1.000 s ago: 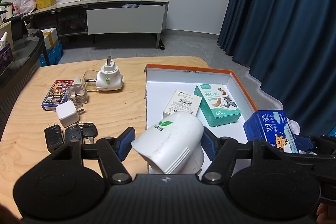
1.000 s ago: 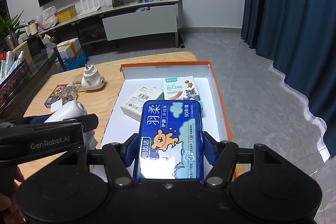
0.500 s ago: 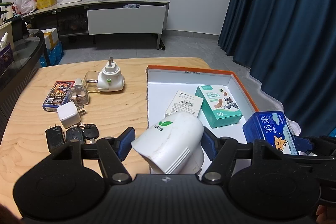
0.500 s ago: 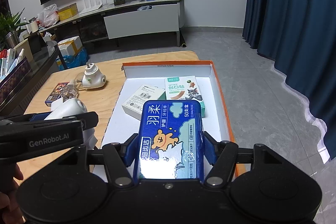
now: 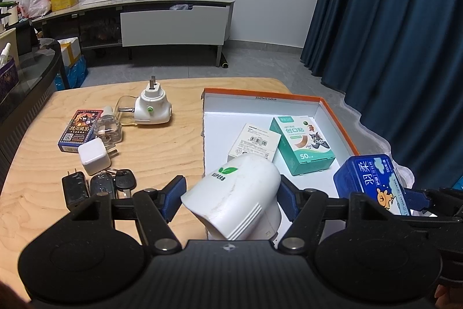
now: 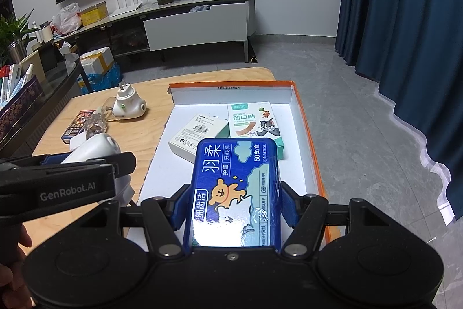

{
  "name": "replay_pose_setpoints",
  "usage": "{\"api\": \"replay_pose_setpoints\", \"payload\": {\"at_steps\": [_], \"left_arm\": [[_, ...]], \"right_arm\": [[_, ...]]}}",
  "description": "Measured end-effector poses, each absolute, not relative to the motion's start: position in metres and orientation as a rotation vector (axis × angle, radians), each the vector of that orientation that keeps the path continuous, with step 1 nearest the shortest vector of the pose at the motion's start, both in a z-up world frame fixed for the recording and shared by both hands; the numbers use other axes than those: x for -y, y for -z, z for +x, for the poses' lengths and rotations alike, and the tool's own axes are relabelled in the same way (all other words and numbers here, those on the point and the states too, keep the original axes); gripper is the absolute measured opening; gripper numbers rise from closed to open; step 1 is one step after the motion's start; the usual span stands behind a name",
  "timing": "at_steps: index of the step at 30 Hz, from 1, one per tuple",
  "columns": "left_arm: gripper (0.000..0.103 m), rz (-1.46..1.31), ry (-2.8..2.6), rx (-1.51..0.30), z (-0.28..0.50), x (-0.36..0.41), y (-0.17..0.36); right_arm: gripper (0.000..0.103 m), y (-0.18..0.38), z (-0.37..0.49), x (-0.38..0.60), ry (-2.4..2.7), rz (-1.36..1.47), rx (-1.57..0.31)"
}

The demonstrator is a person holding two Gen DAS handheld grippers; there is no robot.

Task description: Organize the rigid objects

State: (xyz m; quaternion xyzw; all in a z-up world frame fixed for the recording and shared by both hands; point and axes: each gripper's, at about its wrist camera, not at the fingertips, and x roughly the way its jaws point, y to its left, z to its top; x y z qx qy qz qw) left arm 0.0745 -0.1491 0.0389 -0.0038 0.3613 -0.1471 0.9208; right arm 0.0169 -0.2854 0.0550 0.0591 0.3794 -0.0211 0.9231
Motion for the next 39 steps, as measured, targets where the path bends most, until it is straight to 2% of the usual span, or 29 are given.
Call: {"api": "replay_pose_setpoints", "payload": {"at_steps": [39], "left_arm": [[0.068, -0.02, 0.296, -0.762, 0.0751, 0.147, -0.0318]], "right_arm": [[0.075, -0.0498, 0.0187, 0.2861, 0.042, 0.123, -0.798]]}}
